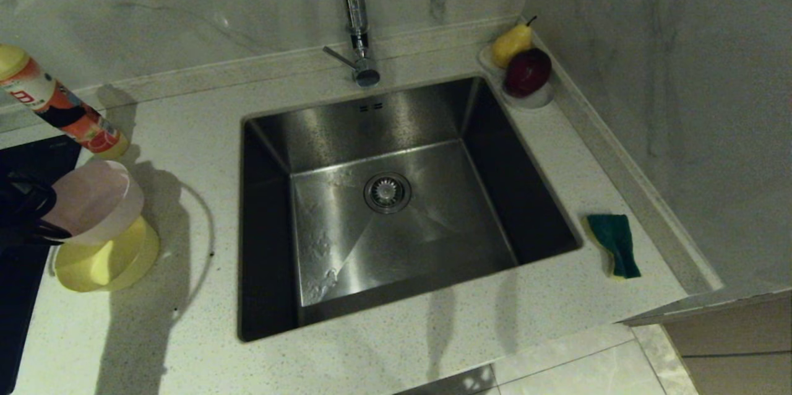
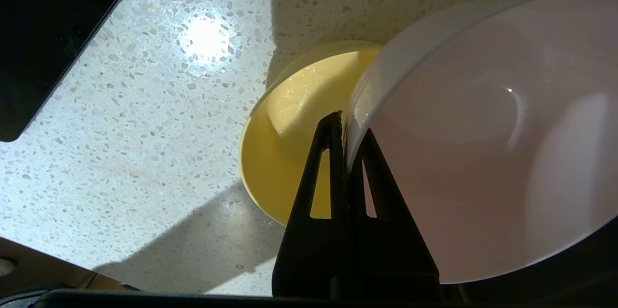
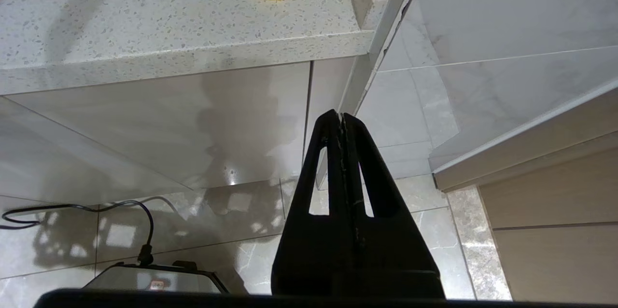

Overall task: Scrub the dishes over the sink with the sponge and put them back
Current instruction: Place the bowl on the bowl

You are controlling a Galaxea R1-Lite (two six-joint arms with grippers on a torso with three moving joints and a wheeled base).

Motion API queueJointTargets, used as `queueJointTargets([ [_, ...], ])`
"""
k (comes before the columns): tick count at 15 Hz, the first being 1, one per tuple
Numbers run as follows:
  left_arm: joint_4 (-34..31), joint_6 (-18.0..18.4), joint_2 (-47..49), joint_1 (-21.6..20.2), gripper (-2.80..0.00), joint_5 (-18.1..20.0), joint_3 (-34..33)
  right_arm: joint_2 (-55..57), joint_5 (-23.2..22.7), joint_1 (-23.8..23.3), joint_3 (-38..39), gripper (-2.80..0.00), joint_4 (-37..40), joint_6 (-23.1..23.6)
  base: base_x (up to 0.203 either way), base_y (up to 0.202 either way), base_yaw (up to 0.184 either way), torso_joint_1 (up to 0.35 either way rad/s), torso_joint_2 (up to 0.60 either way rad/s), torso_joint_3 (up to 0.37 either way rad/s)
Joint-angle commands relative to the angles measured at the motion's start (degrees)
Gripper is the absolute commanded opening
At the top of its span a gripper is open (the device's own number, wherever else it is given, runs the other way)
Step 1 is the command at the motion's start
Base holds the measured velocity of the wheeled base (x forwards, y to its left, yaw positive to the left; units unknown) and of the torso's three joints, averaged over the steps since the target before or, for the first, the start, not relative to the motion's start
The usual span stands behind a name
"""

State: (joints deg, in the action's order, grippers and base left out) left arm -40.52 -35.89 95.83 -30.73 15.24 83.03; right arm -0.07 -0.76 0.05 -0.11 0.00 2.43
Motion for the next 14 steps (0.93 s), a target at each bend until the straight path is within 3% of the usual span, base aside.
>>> queueJointTargets([
  [1,-0.35,-0.15,0.75,-0.02,-2.80,-0.03,-0.41,-0.01,-0.03,-0.01,-0.05,-2.80,0.00,0.04,0.000,0.000,0.000,0.000,0.00,0.000],
  [5,-0.09,-0.03,0.75,-0.03,-2.80,-1.93,-1.81,-0.01,-0.03,0.04,-0.04,-2.80,0.00,0.04,0.000,0.000,0.000,0.000,0.00,0.000],
  [14,-0.59,-0.67,-6.32,-0.10,-2.80,-1.00,-0.23,-0.01,-0.03,0.03,0.01,-2.80,0.00,0.04,0.000,0.000,0.000,0.000,0.00,0.000],
])
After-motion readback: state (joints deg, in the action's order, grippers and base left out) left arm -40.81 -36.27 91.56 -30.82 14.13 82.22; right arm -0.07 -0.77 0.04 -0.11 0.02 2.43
